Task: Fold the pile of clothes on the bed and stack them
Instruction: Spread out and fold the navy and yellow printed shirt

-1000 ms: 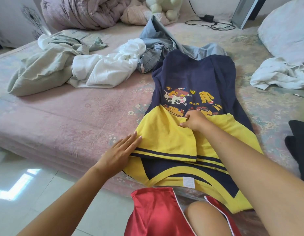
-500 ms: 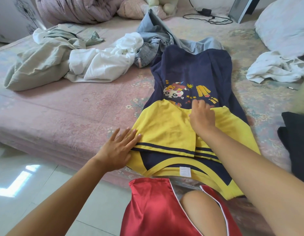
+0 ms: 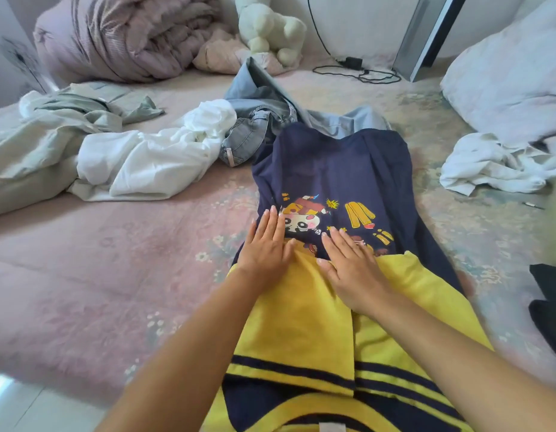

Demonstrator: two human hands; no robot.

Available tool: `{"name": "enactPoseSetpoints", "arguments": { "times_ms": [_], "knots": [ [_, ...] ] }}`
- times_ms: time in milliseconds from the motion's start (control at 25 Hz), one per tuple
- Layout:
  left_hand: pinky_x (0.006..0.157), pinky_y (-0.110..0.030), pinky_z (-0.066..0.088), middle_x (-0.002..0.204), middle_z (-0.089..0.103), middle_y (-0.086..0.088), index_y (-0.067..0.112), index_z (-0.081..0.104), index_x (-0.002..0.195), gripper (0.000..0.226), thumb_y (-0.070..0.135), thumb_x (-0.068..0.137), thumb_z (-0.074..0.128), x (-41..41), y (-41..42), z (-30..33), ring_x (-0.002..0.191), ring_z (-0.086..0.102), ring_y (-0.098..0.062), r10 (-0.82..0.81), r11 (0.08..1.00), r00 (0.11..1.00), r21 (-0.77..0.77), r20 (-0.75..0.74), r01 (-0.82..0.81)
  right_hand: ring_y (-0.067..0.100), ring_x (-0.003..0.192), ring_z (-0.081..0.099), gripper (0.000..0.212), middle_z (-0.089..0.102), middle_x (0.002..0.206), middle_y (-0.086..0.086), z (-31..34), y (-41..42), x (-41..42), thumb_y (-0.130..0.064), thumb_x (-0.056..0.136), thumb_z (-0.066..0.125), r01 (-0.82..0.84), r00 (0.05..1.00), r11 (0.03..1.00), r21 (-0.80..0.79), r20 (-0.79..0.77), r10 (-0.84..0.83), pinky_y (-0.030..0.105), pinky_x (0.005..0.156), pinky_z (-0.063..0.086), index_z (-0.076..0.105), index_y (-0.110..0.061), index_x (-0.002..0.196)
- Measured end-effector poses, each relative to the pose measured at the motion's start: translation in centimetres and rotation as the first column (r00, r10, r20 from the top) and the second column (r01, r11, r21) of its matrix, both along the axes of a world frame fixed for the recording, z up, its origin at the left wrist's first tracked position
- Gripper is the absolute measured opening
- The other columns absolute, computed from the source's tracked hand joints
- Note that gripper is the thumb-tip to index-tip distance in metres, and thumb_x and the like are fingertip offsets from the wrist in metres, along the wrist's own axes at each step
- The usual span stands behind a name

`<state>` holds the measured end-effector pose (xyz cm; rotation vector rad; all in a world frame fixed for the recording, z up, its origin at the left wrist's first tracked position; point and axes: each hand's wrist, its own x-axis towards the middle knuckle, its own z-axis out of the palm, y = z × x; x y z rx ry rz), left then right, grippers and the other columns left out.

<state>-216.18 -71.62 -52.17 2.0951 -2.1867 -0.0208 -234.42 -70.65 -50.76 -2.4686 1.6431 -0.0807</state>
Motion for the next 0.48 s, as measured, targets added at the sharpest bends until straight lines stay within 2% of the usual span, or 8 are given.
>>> {"name": "enactPoseSetpoints", "arguments": {
  "times_ms": [80,160,280,360,440,480],
  "knots": [
    [0.116,-0.049,0.017,0.152,0.033,-0.014,0.004,0.04,0.143,0.077,0.052,0.09,0.011,-1.1,-2.8,-0.7,0.142,0.028,-0.026,0.024,0.996,0.999,-0.081,0.023,-0.023,0.011,0.147,-0.001,0.071,0.004,0.161,-0.001,0.1,-5.7,1.0,-0.055,0.093,0.004,-0.012,0.999,0.997,-0.071,0.045,0.015,0.037,0.118,0.005,0.011,-0.017,0.152],
    [0.108,-0.054,0.023,0.141,0.049,-0.013,0.005,0.056,0.132,0.065,0.046,0.092,0.024,-2.0,-3.9,-2.1,0.134,0.042,-0.027,-0.02,0.994,1.0,-0.104,0.024,0.022,0.013,0.147,-0.004,0.058,-0.001,0.161,0.0,-0.4,-11.8,2.4,-0.044,0.102,0.016,-0.05,0.998,0.994,-0.097,-0.041,0.046,0.038,0.118,0.004,0.006,-0.017,0.153],
    [0.105,-0.049,0.027,0.143,0.047,-0.013,0.009,0.055,0.133,0.055,0.038,0.092,0.034,-2.0,-3.8,-2.0,0.134,0.043,-0.026,-0.078,0.967,0.991,-0.249,-0.107,0.049,0.013,0.147,-0.01,0.057,-0.009,0.16,-0.001,-1.0,-17.7,4.3,-0.042,0.103,0.017,-0.013,0.999,1.0,0.018,-0.046,0.014,0.042,0.118,0.001,-0.001,-0.021,0.153],
    [0.102,-0.044,0.038,0.139,0.051,-0.017,0.005,0.058,0.129,0.051,0.033,0.091,0.037,-0.3,-7.0,-0.9,0.127,0.051,-0.03,-0.01,0.94,0.982,-0.336,-0.19,-0.055,0.014,0.147,-0.009,0.057,-0.006,0.161,0.0,-1.0,-20.5,5.2,-0.042,0.103,0.016,0.023,0.999,0.998,0.062,0.041,-0.026,0.042,0.118,0.003,0.0,-0.02,0.153],
    [0.094,-0.045,0.046,0.13,0.055,-0.024,-0.002,0.056,0.125,0.056,0.035,0.092,0.031,1.8,-12.1,1.0,0.117,0.056,-0.038,0.143,0.939,0.942,-0.26,-0.303,-0.227,0.015,0.147,-0.011,0.057,-0.009,0.16,0.001,-0.7,-22.6,5.6,-0.042,0.102,0.016,0.034,0.999,0.994,0.1,0.025,-0.036,0.044,0.118,0.003,-0.003,-0.023,0.152],
    [0.093,-0.046,0.045,0.127,0.055,-0.025,-0.004,0.054,0.125,0.06,0.037,0.093,0.026,2.8,-14.7,2.0,0.114,0.054,-0.04,0.236,0.942,0.898,-0.139,-0.372,-0.305,0.017,0.146,-0.014,0.057,-0.013,0.16,0.0,-0.5,-23.4,5.5,-0.044,0.102,0.015,0.031,0.999,0.989,0.147,-0.033,-0.026,0.047,0.117,0.001,-0.006,-0.027,0.152]
  ]
}}
